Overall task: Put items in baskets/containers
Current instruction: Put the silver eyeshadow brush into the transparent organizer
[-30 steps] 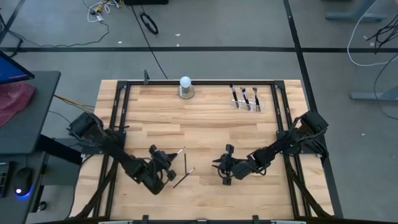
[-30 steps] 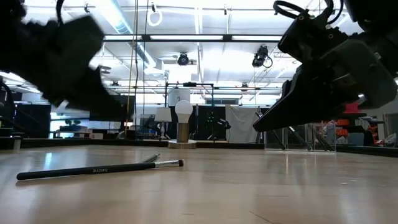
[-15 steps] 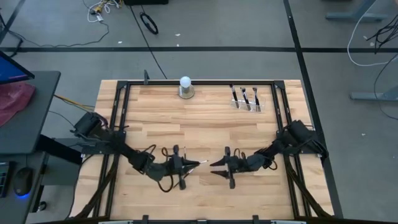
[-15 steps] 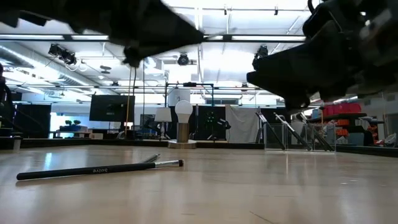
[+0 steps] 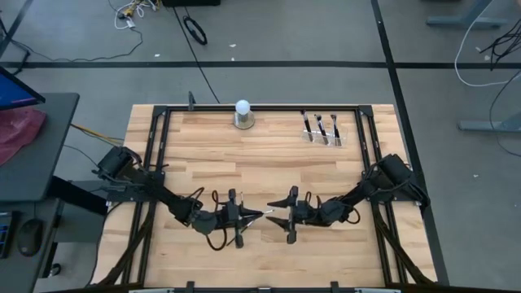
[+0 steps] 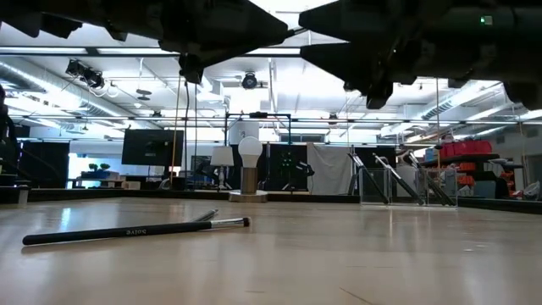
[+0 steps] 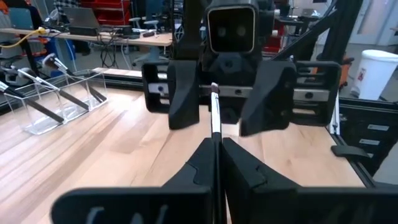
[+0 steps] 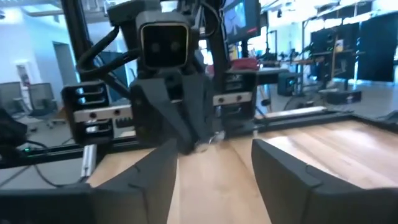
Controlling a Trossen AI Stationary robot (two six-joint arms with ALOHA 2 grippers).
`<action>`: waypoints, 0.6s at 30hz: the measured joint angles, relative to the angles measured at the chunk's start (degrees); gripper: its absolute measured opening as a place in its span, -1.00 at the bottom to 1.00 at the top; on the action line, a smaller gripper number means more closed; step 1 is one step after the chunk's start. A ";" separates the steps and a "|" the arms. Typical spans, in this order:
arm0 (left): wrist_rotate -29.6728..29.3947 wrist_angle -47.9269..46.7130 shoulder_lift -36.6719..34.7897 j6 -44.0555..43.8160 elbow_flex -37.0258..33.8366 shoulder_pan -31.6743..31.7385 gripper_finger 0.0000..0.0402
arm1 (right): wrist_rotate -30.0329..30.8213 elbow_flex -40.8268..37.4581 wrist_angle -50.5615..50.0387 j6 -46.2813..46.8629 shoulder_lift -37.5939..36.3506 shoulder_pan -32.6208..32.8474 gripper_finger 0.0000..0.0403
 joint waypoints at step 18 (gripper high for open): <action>0.01 -0.21 -0.07 0.09 0.00 0.00 -0.89 | -1.93 -0.02 -0.36 1.02 -1.38 0.01 -0.93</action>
